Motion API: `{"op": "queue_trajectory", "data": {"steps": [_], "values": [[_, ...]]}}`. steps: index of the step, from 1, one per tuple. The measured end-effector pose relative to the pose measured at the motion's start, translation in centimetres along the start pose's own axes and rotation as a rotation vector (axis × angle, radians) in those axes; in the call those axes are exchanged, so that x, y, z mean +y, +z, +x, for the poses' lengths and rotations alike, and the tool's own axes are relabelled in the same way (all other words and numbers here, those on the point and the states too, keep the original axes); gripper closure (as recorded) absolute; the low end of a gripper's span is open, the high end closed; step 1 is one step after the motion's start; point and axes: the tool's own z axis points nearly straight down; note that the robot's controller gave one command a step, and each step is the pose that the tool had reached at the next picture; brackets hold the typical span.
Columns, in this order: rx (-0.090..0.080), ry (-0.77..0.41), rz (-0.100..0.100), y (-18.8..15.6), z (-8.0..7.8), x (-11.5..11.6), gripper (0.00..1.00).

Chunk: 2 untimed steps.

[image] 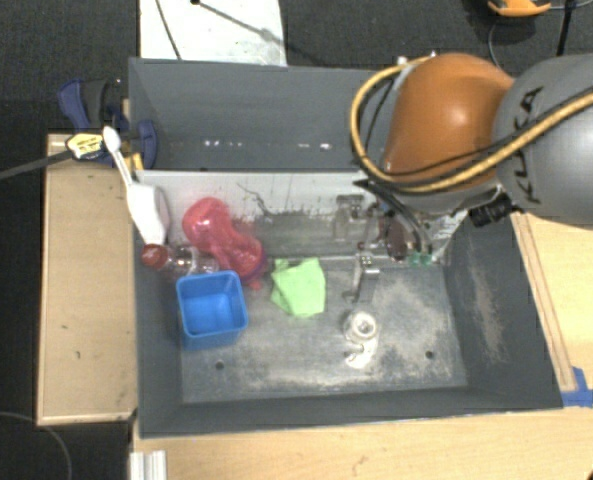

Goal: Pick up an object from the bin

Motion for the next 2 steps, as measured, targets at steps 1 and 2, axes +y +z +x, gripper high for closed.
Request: {"op": "queue_trajectory", "data": {"steps": [1,2], "values": [[-0.003,0.101,-0.001,8.6,-1.3,3.3,0.00],[0.005,0.025,0.002,8.8,-1.6,6.0,0.00]]}}
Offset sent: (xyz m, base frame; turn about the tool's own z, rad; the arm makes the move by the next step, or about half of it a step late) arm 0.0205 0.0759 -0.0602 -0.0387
